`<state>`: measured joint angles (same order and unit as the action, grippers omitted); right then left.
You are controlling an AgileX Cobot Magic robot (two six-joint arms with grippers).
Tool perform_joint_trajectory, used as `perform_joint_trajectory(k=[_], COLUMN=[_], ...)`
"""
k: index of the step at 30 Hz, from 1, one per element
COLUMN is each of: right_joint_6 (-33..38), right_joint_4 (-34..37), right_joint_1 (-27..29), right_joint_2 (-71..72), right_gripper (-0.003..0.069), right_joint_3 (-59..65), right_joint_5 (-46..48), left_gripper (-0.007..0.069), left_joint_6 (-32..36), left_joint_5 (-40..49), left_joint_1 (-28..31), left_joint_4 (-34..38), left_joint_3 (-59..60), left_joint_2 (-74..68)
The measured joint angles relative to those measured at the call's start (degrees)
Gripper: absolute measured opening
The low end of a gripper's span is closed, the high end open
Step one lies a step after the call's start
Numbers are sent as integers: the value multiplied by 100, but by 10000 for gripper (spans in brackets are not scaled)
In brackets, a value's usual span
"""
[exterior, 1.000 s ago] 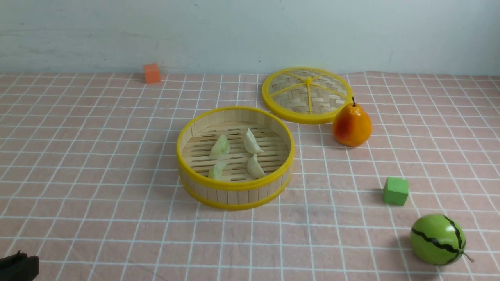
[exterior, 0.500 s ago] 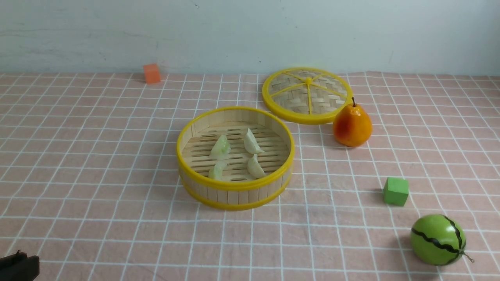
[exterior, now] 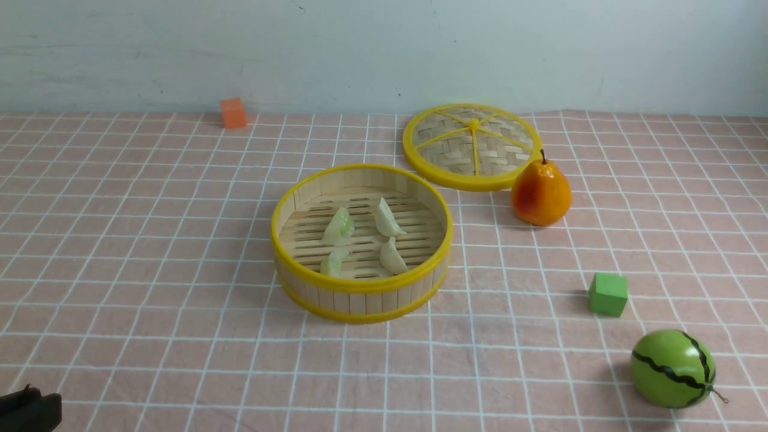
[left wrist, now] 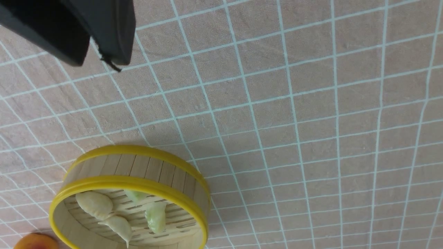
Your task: Put the dumplings into the steamer on the table with the pink tablecloth.
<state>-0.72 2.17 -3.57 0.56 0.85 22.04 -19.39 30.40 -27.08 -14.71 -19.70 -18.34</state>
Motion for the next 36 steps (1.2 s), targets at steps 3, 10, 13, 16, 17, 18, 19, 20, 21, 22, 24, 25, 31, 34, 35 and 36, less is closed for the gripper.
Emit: perform_joint_trajectory(k=[3, 10, 13, 16, 17, 18, 19, 20, 21, 22, 24, 25, 31, 34, 35, 36], right_joint_6=[0, -5, -5, -5, -5, -5, -5, -5, -5, -5, -5, -5, -5, -5, -5, -5], right_joint_4=[0, -14, -14, -14, -14, -14, -14, -14, -14, -14, -14, -14, -14, -14, -14, -14], right_joint_1=[0, 0, 0, 0, 0, 0, 0, 0, 0, 0, 0, 0, 0, 0, 0, 0], right_joint_2=[0, 0, 0, 0, 0, 0, 2, 2, 2, 2, 2, 2, 2, 2, 2, 2], right_gripper=[27, 31, 31, 31, 31, 33, 35, 37, 38, 40, 41, 41, 46, 50, 52, 53], right_joint_3=[0, 0, 0, 0, 0, 0, 0, 0, 0, 0, 0, 0, 0, 0, 0, 0], right_joint_5=[0, 7, 7, 7, 7, 7, 7, 7, 7, 7, 7, 7, 7, 7, 7, 7], left_gripper=[115, 123, 125, 125, 121, 111, 93, 68, 50, 17, -14, -14, -14, -14, -14, -14], left_joint_6=[0, 0, 0, -28, -28, -28, -21, -21, -16, -10, 8, 17, 391, 431, 447, 447], left_joint_5=[0, -30, -38, -384, -598, -806, -1053, -1248, -1463, -1600, -1780, -1780, -1096, -843, -817, -816], left_joint_1=[0, 0, 62, 530, 716, 909, 1100, 1247, 1380, 1494, 1705, 1726, 1777, 1777, 1777, 1777], left_joint_4=[0, 97, 97, 306, 386, 477, 570, 640, 735, 823, 1023, 1023, 1247, 1306, 1311, 1310], left_joint_3=[0, 464, 785, 1304, 1450, 1591, 1721, 1820, 1938, 2016, 2107, 2107, 2137, 2142, 2142, 2142], left_joint_2=[0, 537, 994, 1731, 1834, 1871, 1888, 1891, 1891, 1891, 1891, 1891, 1891, 1891, 1891, 1891])
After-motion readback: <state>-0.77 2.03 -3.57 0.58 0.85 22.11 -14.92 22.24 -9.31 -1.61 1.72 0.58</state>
